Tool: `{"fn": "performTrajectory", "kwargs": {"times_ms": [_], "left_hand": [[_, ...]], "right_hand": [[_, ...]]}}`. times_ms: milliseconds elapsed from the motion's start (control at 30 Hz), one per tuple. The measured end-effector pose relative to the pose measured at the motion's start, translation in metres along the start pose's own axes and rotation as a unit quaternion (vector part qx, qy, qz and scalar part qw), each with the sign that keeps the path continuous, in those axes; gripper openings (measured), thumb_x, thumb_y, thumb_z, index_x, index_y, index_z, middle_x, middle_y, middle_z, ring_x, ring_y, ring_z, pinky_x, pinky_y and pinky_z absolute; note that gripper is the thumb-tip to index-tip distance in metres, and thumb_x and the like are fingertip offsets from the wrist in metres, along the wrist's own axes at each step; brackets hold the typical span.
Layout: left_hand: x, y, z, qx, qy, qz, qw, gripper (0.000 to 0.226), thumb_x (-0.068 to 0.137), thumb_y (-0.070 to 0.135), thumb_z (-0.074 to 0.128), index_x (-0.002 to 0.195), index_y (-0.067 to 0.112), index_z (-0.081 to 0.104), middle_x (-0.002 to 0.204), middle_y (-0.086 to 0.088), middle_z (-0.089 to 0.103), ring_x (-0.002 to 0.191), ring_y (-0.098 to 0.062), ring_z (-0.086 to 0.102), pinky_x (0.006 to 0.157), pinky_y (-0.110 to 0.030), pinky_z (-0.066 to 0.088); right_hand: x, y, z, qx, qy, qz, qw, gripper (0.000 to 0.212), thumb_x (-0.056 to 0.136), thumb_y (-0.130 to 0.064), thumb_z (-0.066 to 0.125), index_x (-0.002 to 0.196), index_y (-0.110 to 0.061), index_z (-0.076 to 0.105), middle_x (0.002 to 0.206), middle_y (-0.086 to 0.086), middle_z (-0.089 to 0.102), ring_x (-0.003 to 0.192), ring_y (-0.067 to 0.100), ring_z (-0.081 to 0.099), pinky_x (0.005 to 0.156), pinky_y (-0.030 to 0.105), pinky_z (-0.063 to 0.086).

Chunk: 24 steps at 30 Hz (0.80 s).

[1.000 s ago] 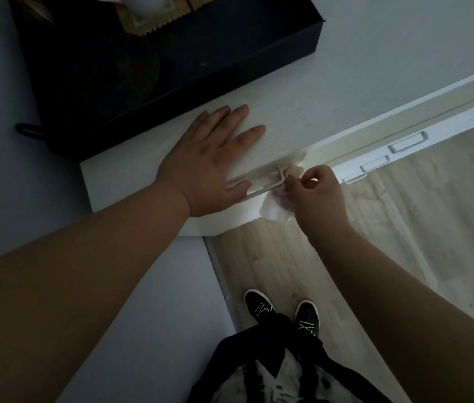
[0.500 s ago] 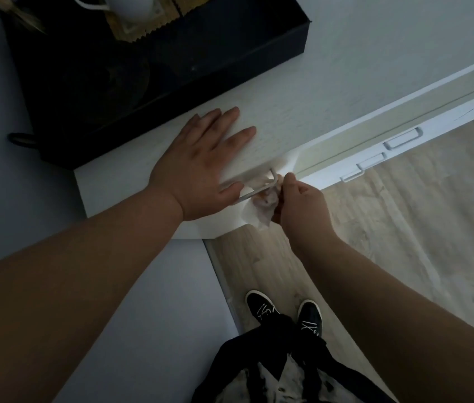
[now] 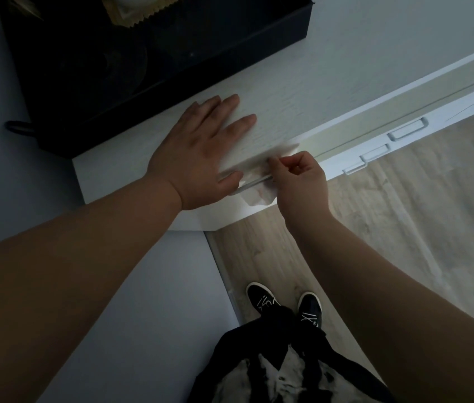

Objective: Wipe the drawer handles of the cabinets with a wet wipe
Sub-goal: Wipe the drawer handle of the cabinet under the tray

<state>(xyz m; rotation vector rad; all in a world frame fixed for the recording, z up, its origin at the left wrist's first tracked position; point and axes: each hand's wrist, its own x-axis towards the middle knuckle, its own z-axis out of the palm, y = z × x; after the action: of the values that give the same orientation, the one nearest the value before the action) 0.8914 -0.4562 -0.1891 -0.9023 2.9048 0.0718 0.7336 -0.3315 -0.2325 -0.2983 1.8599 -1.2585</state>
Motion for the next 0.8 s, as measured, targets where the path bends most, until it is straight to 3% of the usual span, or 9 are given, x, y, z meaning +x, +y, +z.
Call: {"fn": "performTrajectory", "kwargs": {"times_ms": [133, 267, 467, 667, 800], "left_hand": [[0.001, 0.0, 0.0, -0.001, 0.003, 0.002, 1.0, 0.088, 0.087, 0.06, 0.046, 0.165, 0.031, 0.017, 0.174, -0.005, 0.01, 0.159, -0.031, 0.012, 0.129, -0.051, 0.013], [0.0, -0.001, 0.0, 0.002, 0.002, 0.002, 1.0, 0.087, 0.087, 0.057, 0.047, 0.165, 0.031, 0.017, 0.174, -0.006, 0.01, 0.159, -0.031, 0.013, 0.129, -0.051, 0.014], [0.002, -0.001, 0.001, 0.007, -0.006, 0.0, 1.0, 0.088, 0.087, 0.056, 0.048, 0.165, 0.033, 0.014, 0.174, -0.004, 0.007, 0.159, -0.03, 0.01, 0.13, -0.05, 0.012], [0.001, -0.001, -0.001, 0.0, -0.012, -0.002, 1.0, 0.093, 0.08, 0.052, 0.05, 0.165, 0.033, 0.014, 0.174, -0.004, 0.007, 0.159, -0.03, 0.01, 0.129, -0.051, 0.013], [0.001, 0.001, -0.003, -0.002, -0.015, -0.006, 1.0, 0.094, 0.078, 0.052, 0.046, 0.165, 0.033, 0.014, 0.174, -0.004, 0.007, 0.158, -0.03, 0.01, 0.13, -0.05, 0.012]], "right_hand": [[-0.003, 0.0, -0.005, -0.017, 0.005, 0.002, 1.0, 0.02, 0.091, -0.029, 0.076, 0.082, -0.013, 0.067, 0.069, -0.004, 0.066, 0.061, 0.011, 0.06, 0.066, 0.039, 0.06], [0.0, -0.008, -0.003, -0.033, 0.024, -0.004, 0.999, 0.014, 0.091, -0.029, 0.076, 0.082, -0.02, 0.073, 0.08, 0.001, 0.073, 0.065, 0.01, 0.062, 0.064, 0.035, 0.06], [-0.009, 0.001, -0.01, -0.064, 0.015, -0.025, 0.998, 0.022, 0.092, -0.035, 0.075, 0.079, -0.018, 0.071, 0.076, 0.001, 0.074, 0.071, 0.019, 0.07, 0.066, 0.034, 0.058], [-0.002, -0.007, -0.011, -0.068, 0.013, -0.029, 0.997, 0.018, 0.091, -0.031, 0.076, 0.079, -0.019, 0.072, 0.075, 0.001, 0.072, 0.058, 0.003, 0.059, 0.053, 0.019, 0.051], [-0.013, 0.004, -0.014, -0.108, 0.018, -0.041, 0.993, 0.022, 0.093, -0.038, 0.073, 0.078, -0.022, 0.07, 0.073, -0.002, 0.071, 0.064, 0.013, 0.064, 0.055, 0.024, 0.052]]}}
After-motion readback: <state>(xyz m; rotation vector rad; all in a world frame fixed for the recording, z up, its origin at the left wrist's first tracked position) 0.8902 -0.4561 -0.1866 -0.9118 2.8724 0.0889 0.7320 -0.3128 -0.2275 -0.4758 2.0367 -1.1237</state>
